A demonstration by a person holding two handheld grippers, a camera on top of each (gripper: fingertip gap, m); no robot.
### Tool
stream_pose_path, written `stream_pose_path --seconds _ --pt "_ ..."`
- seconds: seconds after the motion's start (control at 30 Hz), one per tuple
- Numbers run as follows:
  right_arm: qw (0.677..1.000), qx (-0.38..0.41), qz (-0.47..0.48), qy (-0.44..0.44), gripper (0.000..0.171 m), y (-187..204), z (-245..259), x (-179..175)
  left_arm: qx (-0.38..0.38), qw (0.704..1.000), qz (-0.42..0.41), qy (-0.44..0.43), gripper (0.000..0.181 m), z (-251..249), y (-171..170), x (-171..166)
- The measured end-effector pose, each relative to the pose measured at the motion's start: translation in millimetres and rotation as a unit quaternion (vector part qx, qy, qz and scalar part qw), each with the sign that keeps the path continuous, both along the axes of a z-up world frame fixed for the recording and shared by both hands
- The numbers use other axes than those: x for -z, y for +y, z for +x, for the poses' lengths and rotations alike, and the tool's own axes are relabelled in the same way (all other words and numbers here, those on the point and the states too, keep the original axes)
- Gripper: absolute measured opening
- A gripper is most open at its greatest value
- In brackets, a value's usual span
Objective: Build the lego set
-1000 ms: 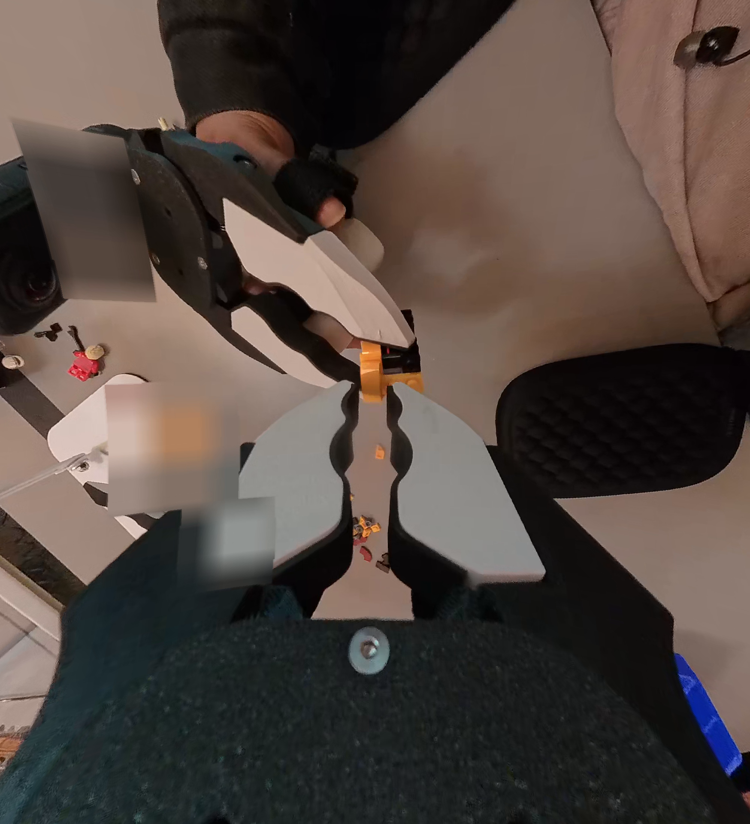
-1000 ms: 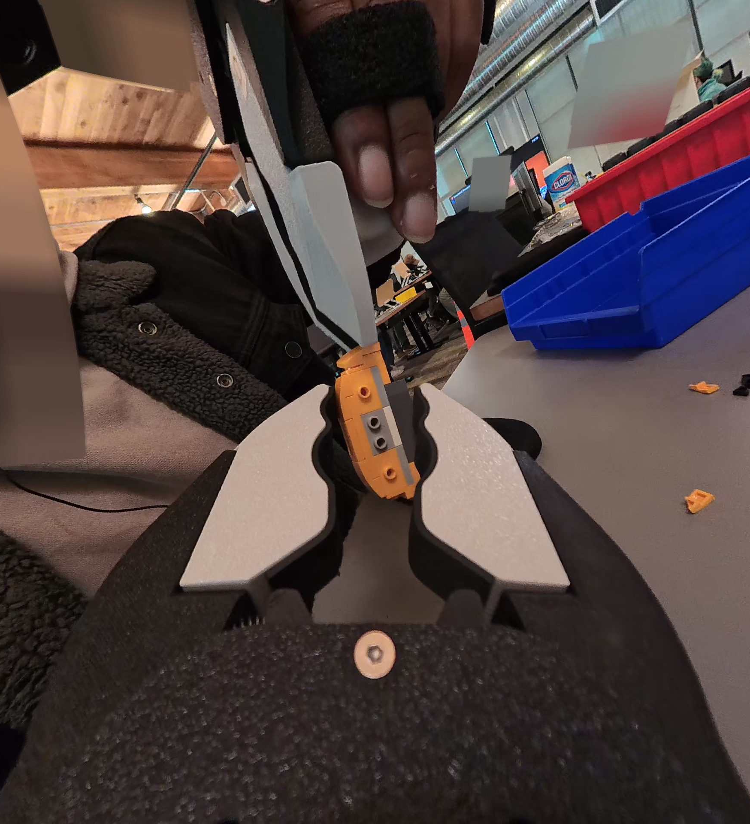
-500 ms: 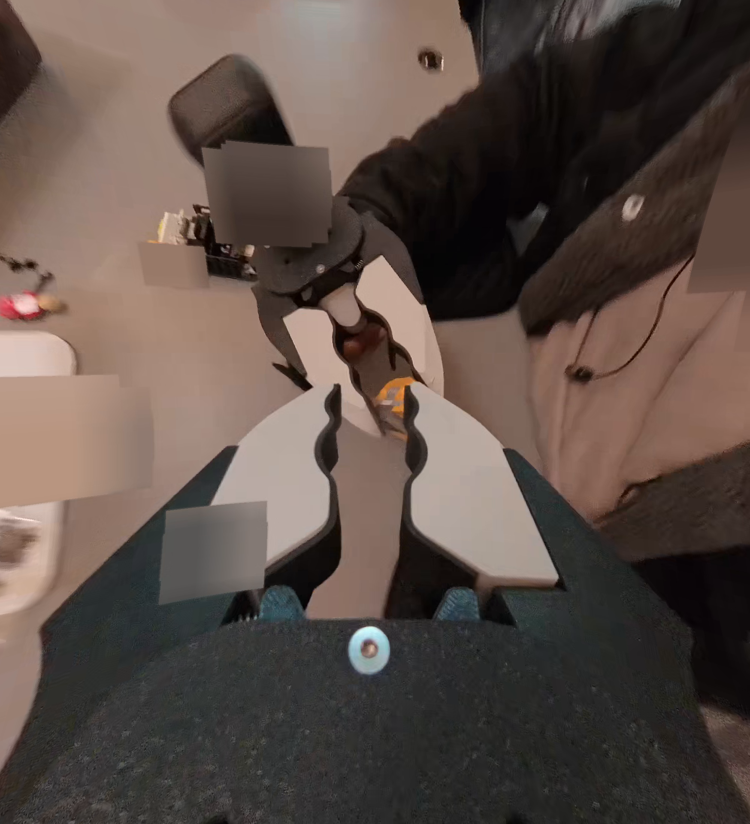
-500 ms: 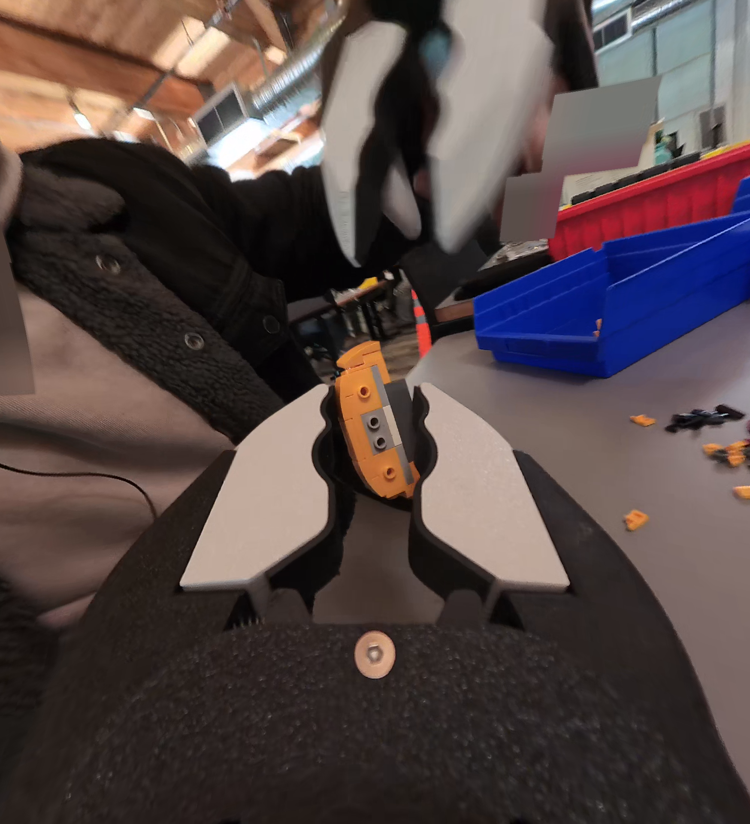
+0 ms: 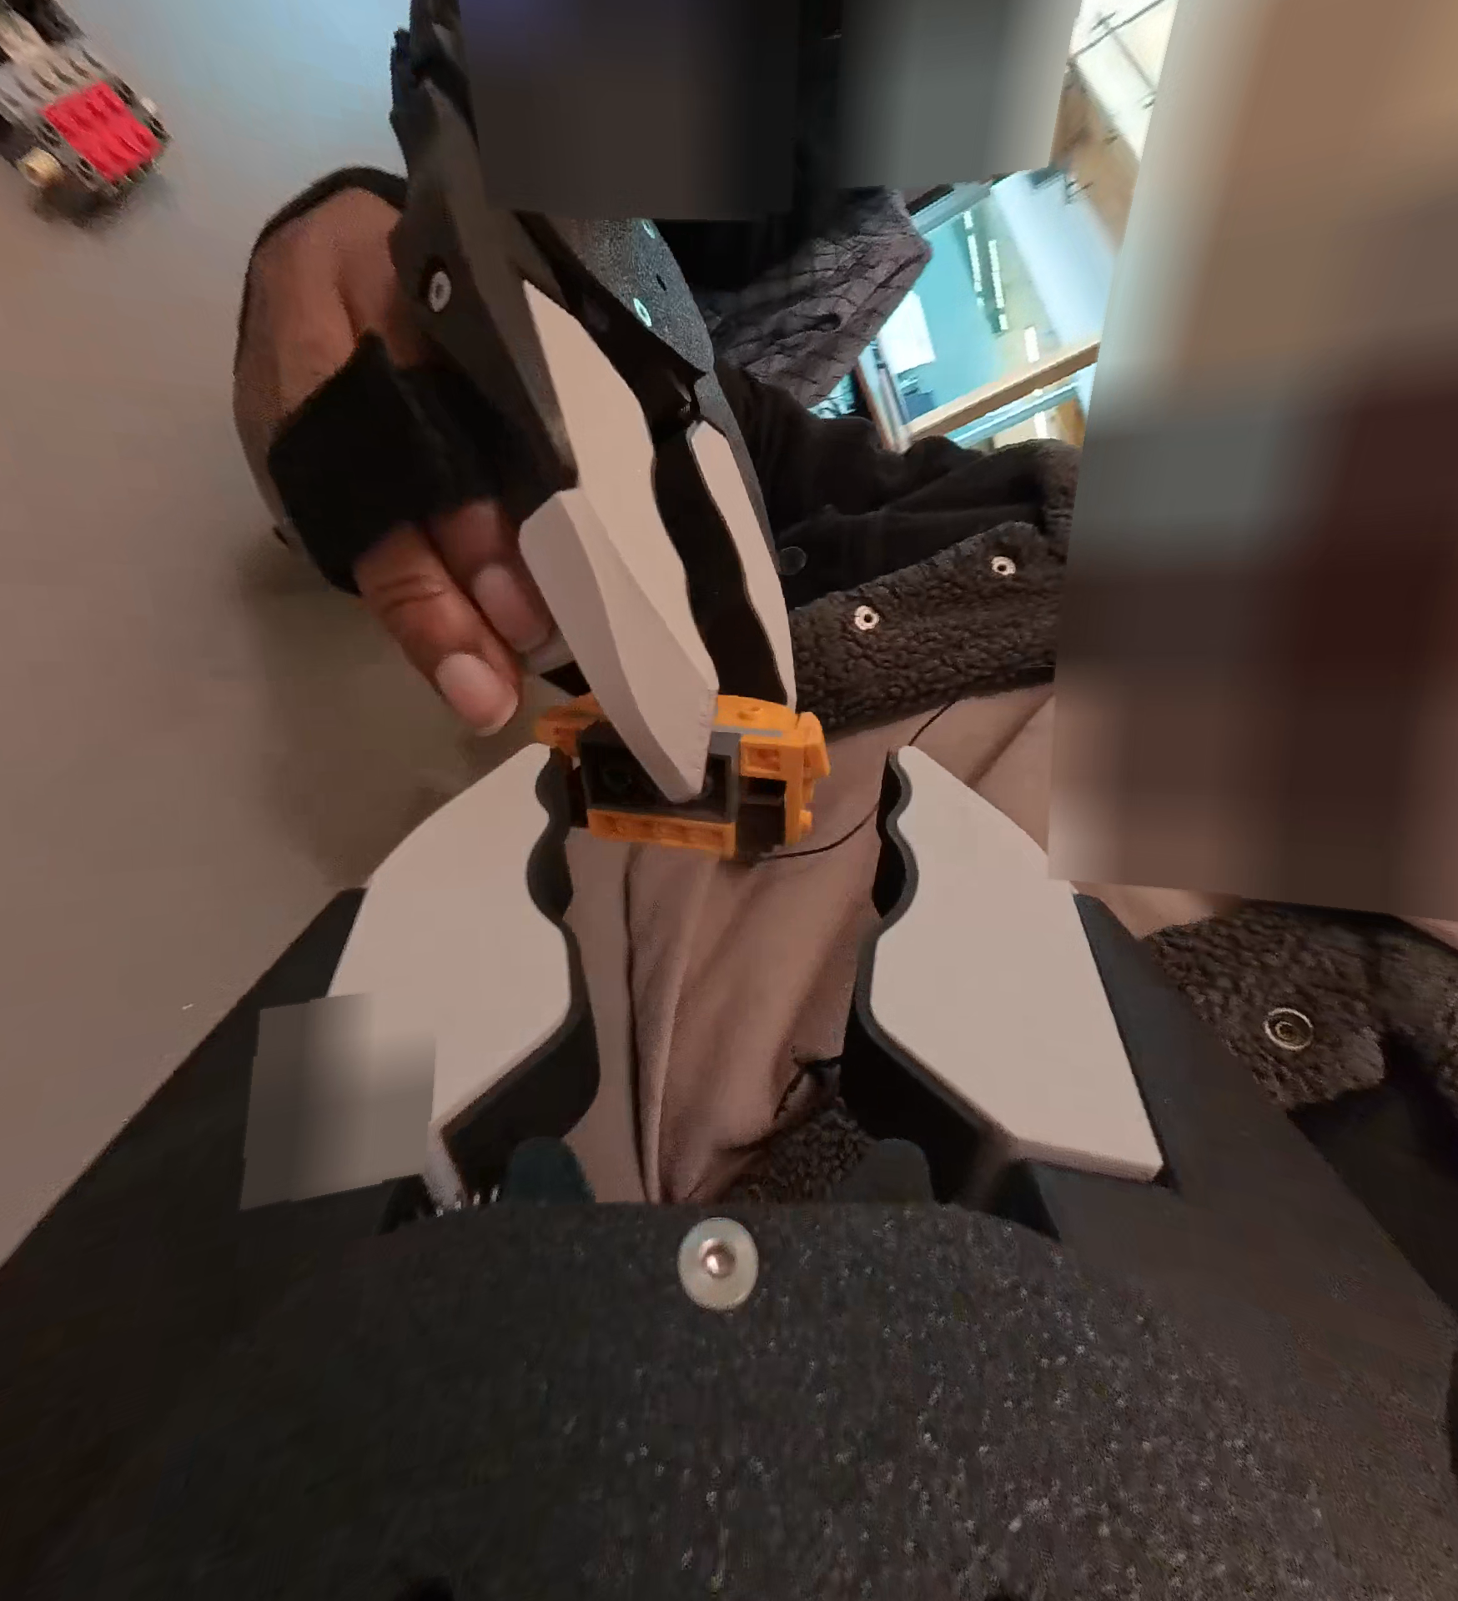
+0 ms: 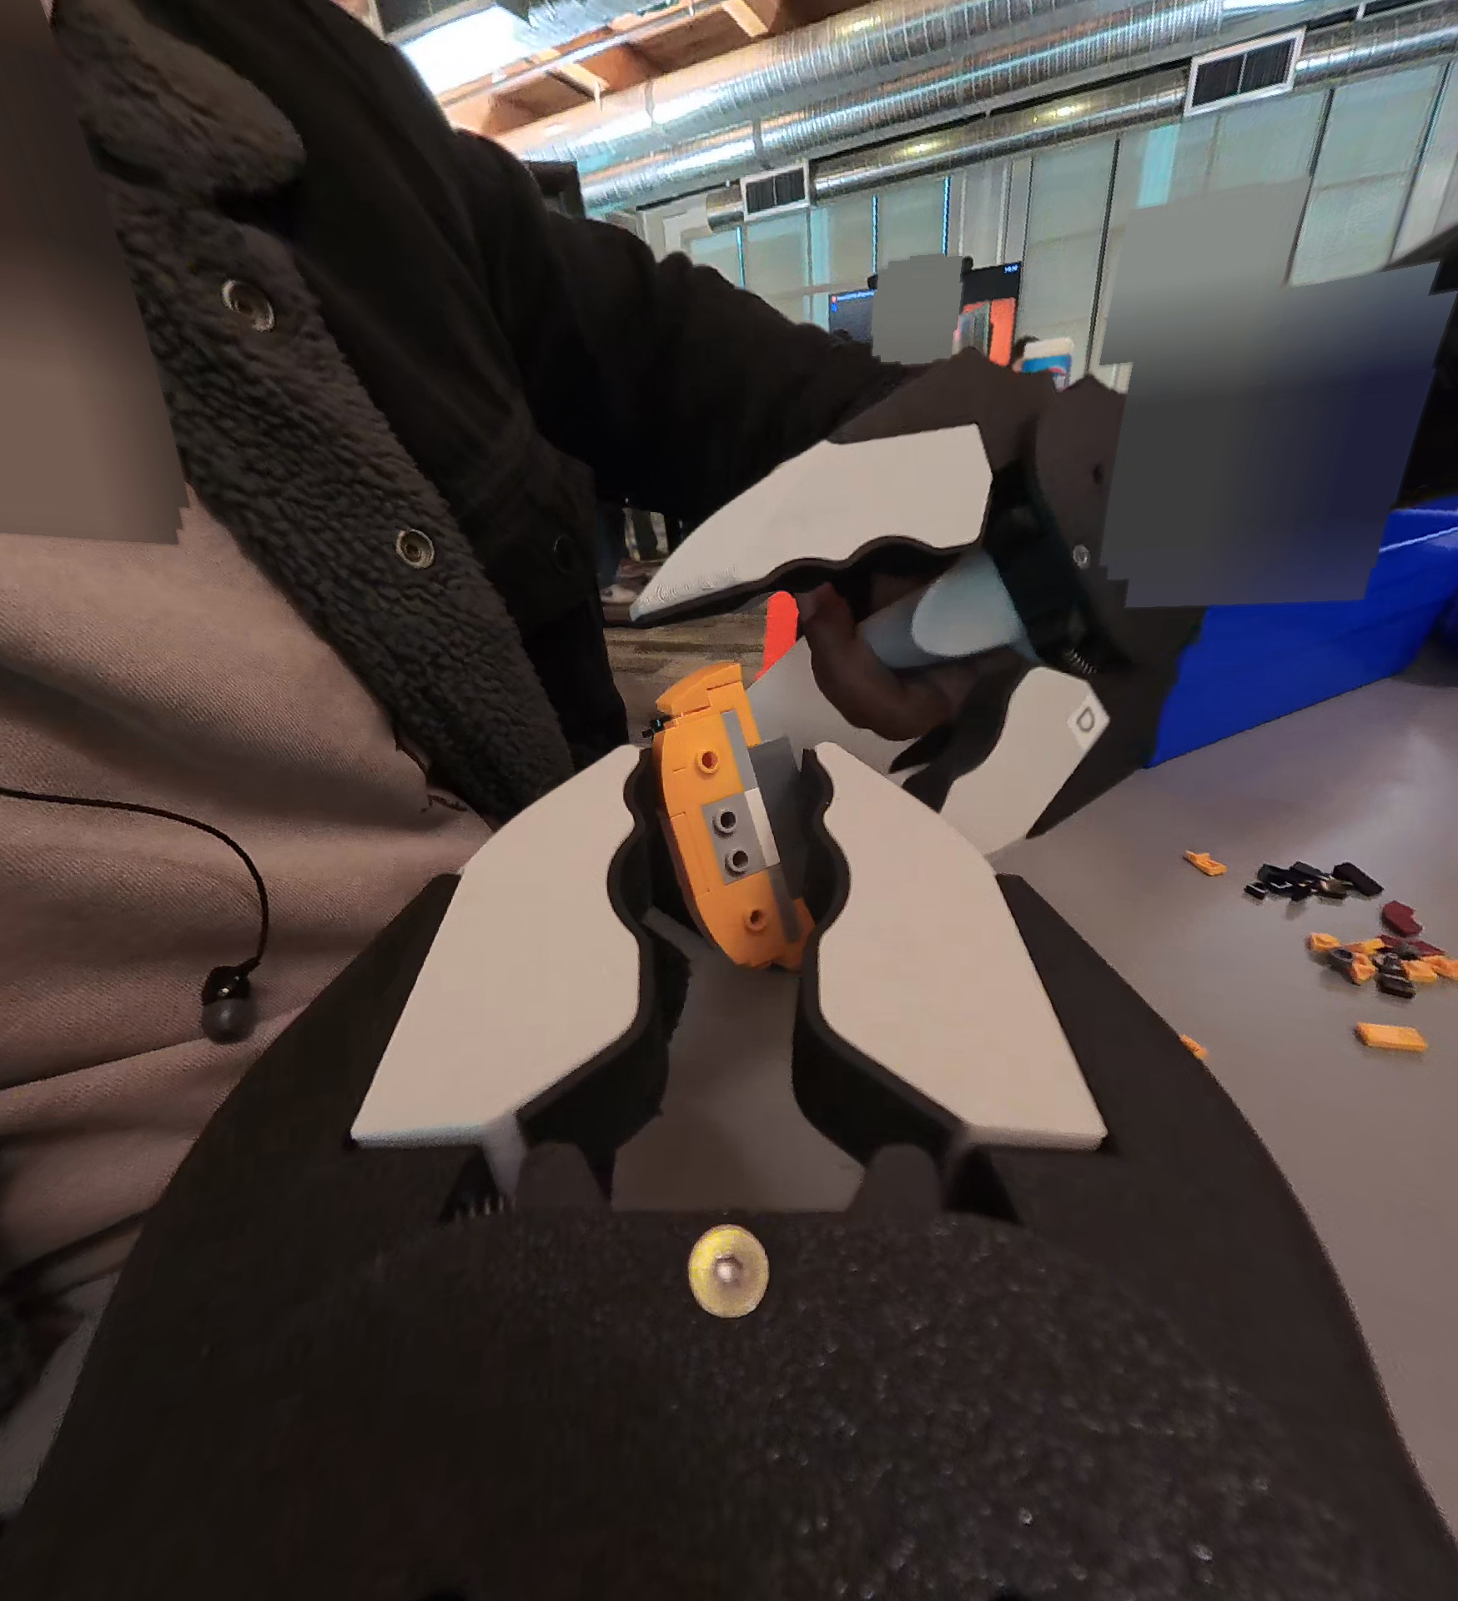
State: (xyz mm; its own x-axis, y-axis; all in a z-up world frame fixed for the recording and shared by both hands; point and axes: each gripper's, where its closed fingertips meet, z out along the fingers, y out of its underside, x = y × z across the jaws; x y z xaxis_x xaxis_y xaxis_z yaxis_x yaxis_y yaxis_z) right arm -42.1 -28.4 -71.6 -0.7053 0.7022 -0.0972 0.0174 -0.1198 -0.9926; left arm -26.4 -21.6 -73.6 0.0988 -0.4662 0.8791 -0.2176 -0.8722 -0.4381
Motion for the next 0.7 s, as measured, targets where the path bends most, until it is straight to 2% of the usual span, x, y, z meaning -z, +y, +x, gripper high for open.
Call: stream_pose_path --seconds 0.17,0.7 --pt "1.0 0.003 0.022 -0.004 0.031 -2 -1 6 0.0 0.999 -0.026 -0.025 0.063 1 2 6" --pt "0.999 0.013 0.04 0.006 0.031 -3 -2 6 0.017 0.999 -0.005 -0.044 0.061 -1 0 13"
